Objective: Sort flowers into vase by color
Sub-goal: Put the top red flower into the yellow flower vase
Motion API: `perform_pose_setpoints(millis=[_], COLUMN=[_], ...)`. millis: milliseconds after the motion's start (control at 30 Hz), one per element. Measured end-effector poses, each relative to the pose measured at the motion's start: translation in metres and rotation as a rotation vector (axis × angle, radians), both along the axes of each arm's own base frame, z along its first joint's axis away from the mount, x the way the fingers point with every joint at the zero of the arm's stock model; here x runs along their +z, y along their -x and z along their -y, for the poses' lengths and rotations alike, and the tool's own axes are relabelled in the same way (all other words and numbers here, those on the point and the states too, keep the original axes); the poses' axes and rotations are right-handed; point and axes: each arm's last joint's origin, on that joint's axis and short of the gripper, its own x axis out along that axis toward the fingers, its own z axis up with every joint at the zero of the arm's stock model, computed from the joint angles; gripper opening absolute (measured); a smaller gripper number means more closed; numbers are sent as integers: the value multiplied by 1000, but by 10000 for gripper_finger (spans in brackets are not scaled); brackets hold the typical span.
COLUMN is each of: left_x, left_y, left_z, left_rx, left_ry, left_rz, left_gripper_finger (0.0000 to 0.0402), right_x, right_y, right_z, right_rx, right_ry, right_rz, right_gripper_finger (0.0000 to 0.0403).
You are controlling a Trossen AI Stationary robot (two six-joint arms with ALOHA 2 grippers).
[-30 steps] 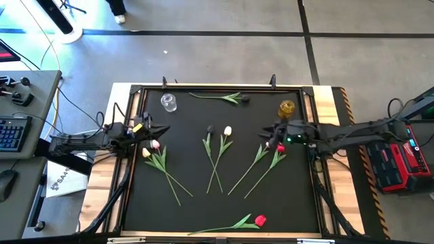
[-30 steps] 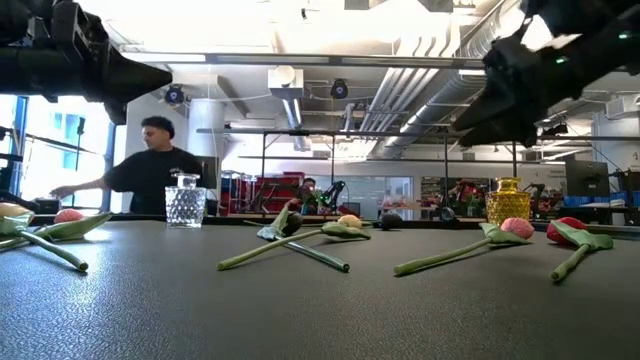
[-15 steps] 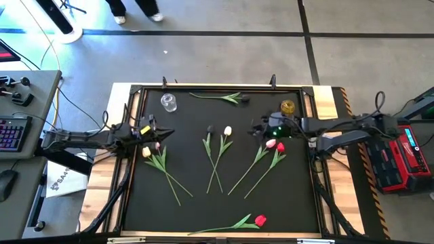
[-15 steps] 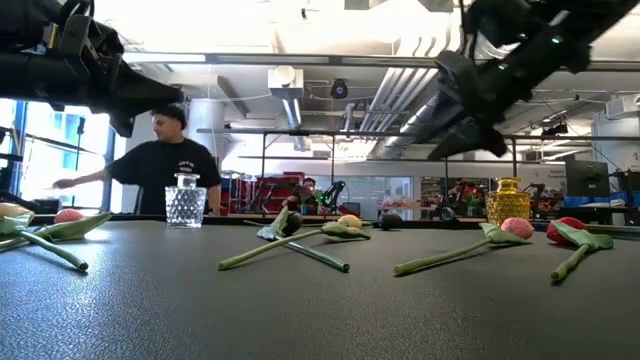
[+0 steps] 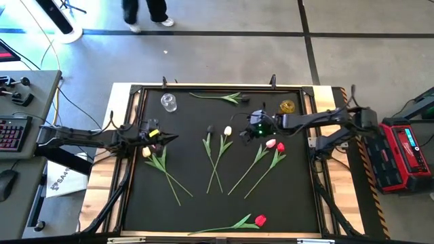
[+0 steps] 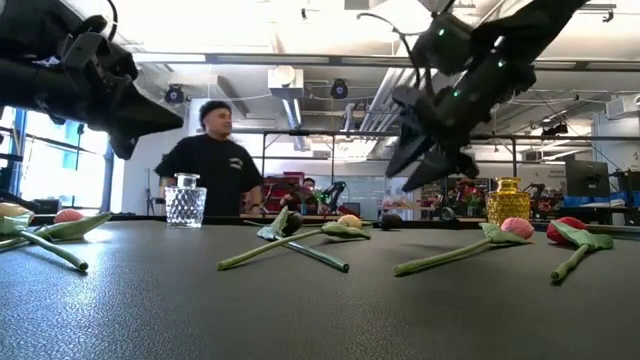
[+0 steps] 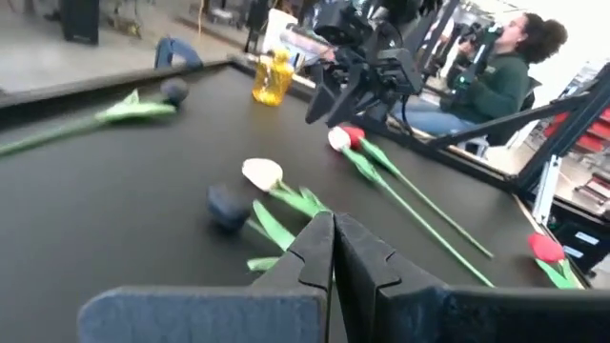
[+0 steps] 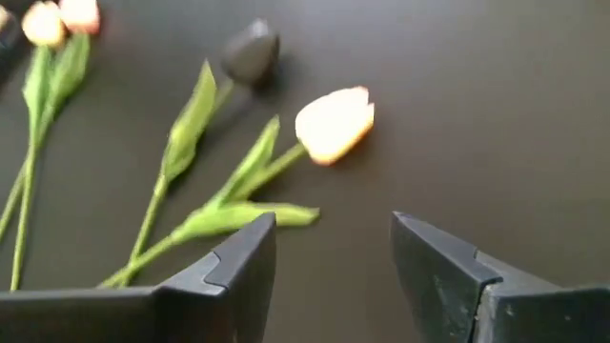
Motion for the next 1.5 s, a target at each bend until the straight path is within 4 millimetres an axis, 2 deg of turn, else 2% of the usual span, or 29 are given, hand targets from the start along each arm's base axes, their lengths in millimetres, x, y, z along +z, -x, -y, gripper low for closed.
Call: perform_pose_setpoints(millis=[267,433,633,900,1067,1167,1333,1500], left_x=[3,1,9,19,21,21,20,22], left_y=[-7,-11,-20,-39,-49,-54,-58,-59], left_z=[0,0,4,13,17,18,18,18], left_rx=[-12,-15,-52,-91,-79,-82,-78,-61], left_ry=[-42,-48,-46,-86,-119,-126,-120,-117], left_rz=[30,12,-14,-70,-114,-133,-151,-149], left_gripper_finger=[0,0,0,0,0,0,0,0], right_x=[-8,-8,-7,-5,-5,-5,-7,-9], right_y=[6,20,34,55,75,81,80,76], right_z=[-4,-7,-15,-34,-47,-49,-42,-37], right_rx=[31,17,-6,-60,-131,-160,-236,-269], right_ry=[-124,-328,-562,-762,-795,-762,-666,-643], right_rz=[-84,-182,-292,-512,-736,-804,-783,-718], right_gripper_finger=[194,194,194,194,194,194,194,194])
